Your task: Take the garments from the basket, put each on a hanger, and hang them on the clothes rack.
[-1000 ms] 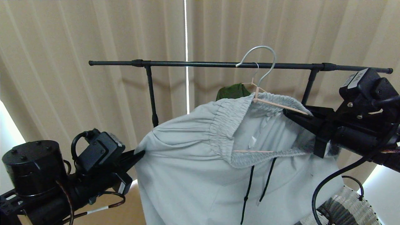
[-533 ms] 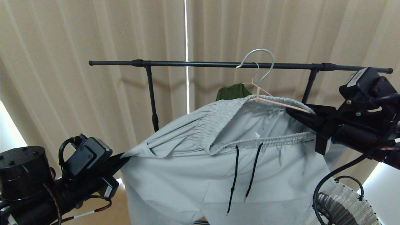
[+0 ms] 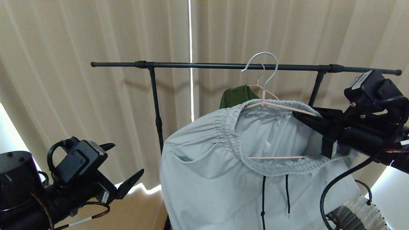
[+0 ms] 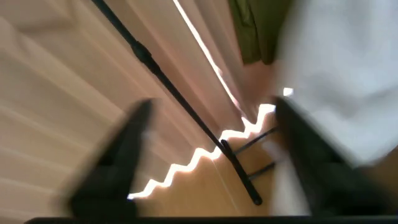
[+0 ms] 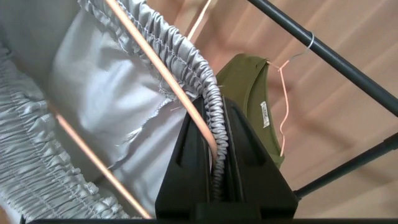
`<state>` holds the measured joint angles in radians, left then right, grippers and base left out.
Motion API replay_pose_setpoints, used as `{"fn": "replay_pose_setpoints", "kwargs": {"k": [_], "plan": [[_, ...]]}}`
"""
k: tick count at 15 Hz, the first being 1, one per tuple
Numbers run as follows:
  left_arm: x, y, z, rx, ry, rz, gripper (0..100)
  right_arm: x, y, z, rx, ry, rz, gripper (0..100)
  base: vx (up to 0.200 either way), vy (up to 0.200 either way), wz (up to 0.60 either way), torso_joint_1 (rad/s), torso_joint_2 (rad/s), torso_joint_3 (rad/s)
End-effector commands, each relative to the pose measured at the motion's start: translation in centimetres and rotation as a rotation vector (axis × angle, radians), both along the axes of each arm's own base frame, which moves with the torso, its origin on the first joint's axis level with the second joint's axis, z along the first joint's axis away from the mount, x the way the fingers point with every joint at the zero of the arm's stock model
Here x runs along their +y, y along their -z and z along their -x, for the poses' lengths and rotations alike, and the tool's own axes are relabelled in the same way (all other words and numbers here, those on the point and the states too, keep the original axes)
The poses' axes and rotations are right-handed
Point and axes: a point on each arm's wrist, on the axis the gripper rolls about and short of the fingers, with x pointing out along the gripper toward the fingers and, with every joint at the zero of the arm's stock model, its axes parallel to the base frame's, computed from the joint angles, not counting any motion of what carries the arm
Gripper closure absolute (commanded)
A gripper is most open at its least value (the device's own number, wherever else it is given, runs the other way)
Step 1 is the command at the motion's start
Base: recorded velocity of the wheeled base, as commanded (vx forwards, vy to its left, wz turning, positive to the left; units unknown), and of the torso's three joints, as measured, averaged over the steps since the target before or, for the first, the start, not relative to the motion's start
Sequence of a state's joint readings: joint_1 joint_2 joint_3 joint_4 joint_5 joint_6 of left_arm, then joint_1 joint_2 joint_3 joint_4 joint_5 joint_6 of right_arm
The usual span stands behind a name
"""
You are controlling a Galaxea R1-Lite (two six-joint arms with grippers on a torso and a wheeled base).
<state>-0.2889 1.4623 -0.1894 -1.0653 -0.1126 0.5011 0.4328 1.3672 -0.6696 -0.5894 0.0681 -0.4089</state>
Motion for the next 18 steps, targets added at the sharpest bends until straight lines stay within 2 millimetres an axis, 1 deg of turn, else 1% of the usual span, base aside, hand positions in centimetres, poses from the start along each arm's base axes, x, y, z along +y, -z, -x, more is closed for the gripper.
{"fn": "replay_pose_setpoints", "kwargs": {"k": [1, 2, 3, 5, 6, 7, 10, 14, 16, 18], "plan": [[0.2, -1.4, 1.4, -0.072, 0.013, 0.027, 0, 0.0, 0.1, -0.1, 0.006, 0.019, 0.006, 100, 0.0, 0.0, 0.0, 0.0, 0.0, 0.0], [0.4, -1.5, 1.8, -0.085, 0.013, 0.032, 0, -0.1, 0.3, -0.1, 0.009, 0.039, 0.011, 100, 0.0, 0.0, 0.0, 0.0, 0.0, 0.0], [0.7, -1.7, 2.7, -0.101, 0.007, 0.04, 0, -0.2, 0.5, -0.1, 0.018, 0.069, 0.02, 100, 0.0, 0.0, 0.0, 0.0, 0.0, 0.0], [1.5, -2.0, 5.1, -0.112, -0.01, 0.155, 0, -0.4, 1.6, 0.1, 0.05, 0.119, 0.042, 100, 0.0, 0.0, 0.0, 0.0, 0.0, 0.0], [1.7, -2.2, 5.8, -0.106, -0.02, 0.214, 0, -0.6, 1.9, 0.2, 0.056, 0.137, 0.047, 100, 0.0, 0.0, 0.0, 0.0, 0.0, 0.0], [1.8, -2.2, 6.1, -0.082, -0.032, 0.256, 0, -1.0, 2.0, 0.1, 0.061, 0.169, 0.053, 100, 0.0, 0.0, 0.0, 0.0, 0.0, 0.0], [2.1, -1.7, 6.0, -0.006, -0.065, 0.307, 0, -2.1, 2.2, 0.0, 0.095, 0.235, 0.071, 100, 0.0, 0.0, 0.0, 0.0, 0.0, 0.0], [2.2, -1.5, 5.9, 0.004, -0.075, 0.307, 0, -3.1, 2.2, 0.1, 0.105, 0.293, 0.075, 100, 0.0, 0.0, 0.0, 0.0, 0.0, 0.0], [2.2, -1.6, 5.8, -0.002, -0.077, 0.307, 0, -3.3, 2.7, 0.2, 0.117, 0.298, 0.081, 100, 0.0, 0.0, 0.0, 0.0, 0.0, 0.0], [2.2, -1.7, 5.9, -0.007, -0.078, 0.306, 0, -3.3, 2.7, 0.2, 0.117, 0.298, 0.081, 100, 0.0, 0.0, 0.0, 0.0, 0.0, 0.0]]}}
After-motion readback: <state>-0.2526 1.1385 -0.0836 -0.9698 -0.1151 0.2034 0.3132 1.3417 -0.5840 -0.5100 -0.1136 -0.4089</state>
